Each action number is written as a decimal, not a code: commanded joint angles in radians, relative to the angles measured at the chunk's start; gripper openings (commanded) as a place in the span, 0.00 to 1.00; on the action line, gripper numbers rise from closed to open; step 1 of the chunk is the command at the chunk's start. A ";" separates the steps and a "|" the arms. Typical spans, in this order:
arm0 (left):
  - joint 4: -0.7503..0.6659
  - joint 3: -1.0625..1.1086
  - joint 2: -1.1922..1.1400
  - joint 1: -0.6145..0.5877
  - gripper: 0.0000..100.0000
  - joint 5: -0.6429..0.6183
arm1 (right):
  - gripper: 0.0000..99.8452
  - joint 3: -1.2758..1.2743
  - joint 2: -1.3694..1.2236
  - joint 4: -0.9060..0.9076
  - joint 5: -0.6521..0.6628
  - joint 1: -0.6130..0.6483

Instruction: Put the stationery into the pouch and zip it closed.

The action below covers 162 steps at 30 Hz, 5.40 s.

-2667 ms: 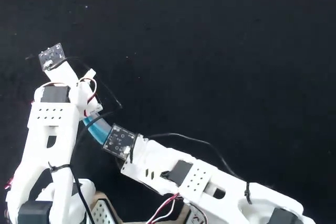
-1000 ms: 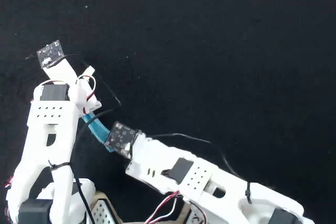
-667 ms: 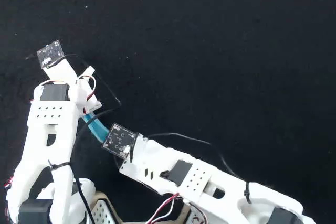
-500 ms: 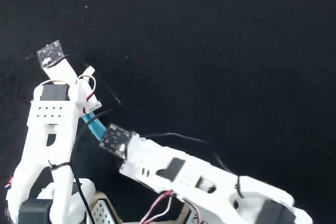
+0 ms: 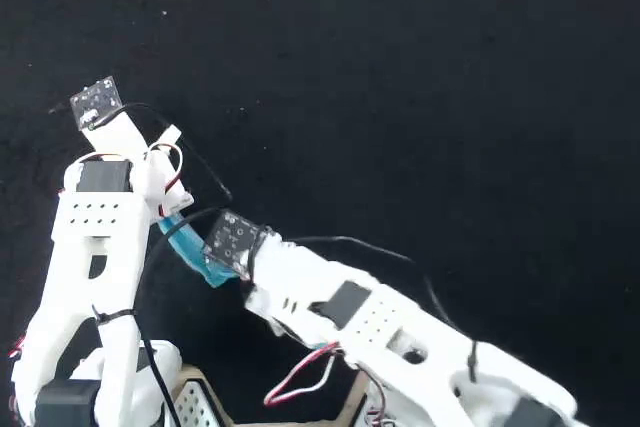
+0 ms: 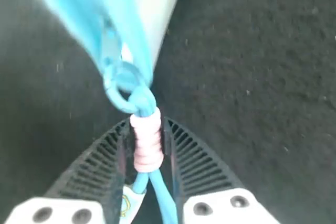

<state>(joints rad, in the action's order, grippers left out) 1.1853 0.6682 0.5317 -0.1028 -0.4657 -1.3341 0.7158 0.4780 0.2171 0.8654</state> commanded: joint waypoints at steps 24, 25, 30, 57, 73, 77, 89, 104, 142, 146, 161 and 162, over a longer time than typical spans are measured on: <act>-0.005 -0.108 0.005 -0.087 0.03 -0.069 | 0.03 -0.021 0.084 0.278 0.158 0.023; -0.005 -0.108 0.005 -0.090 0.03 -0.069 | 0.04 -0.018 0.084 0.287 0.161 0.025; -0.005 -0.117 0.005 -0.094 0.03 -0.069 | 0.01 -0.021 0.084 0.410 0.236 0.021; -0.005 -0.107 0.005 -0.088 0.03 -0.068 | 0.16 0.116 0.087 0.150 -0.055 0.160; -0.003 -0.111 0.005 -0.087 0.03 -0.068 | 0.16 -0.024 -0.050 -0.270 -0.055 0.212; -0.002 -0.108 0.006 -0.087 0.03 -0.068 | 0.16 0.067 -0.268 -0.318 -0.054 0.212; -0.002 -0.108 0.005 -0.087 0.03 -0.068 | 0.15 0.101 -0.252 -0.327 -0.060 0.163; -0.003 -0.108 0.005 -0.087 0.03 -0.066 | 0.15 0.101 -0.197 -0.333 -0.170 0.135; -0.009 -0.117 0.005 -0.090 0.03 -0.072 | 0.01 -0.010 -0.094 -0.095 0.064 0.043; -0.006 -0.131 0.005 -0.094 0.03 -0.072 | 0.01 0.094 -0.191 0.023 0.064 0.043; 0.051 -0.202 0.014 -0.096 0.03 -0.071 | 0.01 0.108 -0.205 -0.006 0.063 0.037; 0.075 -0.217 0.014 -0.094 0.03 -0.071 | 0.01 0.114 -0.173 0.020 0.063 0.037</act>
<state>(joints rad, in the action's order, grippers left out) 1.2052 0.5992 0.5271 -0.1765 -0.5301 -1.2160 0.4994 0.4565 0.2693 0.9206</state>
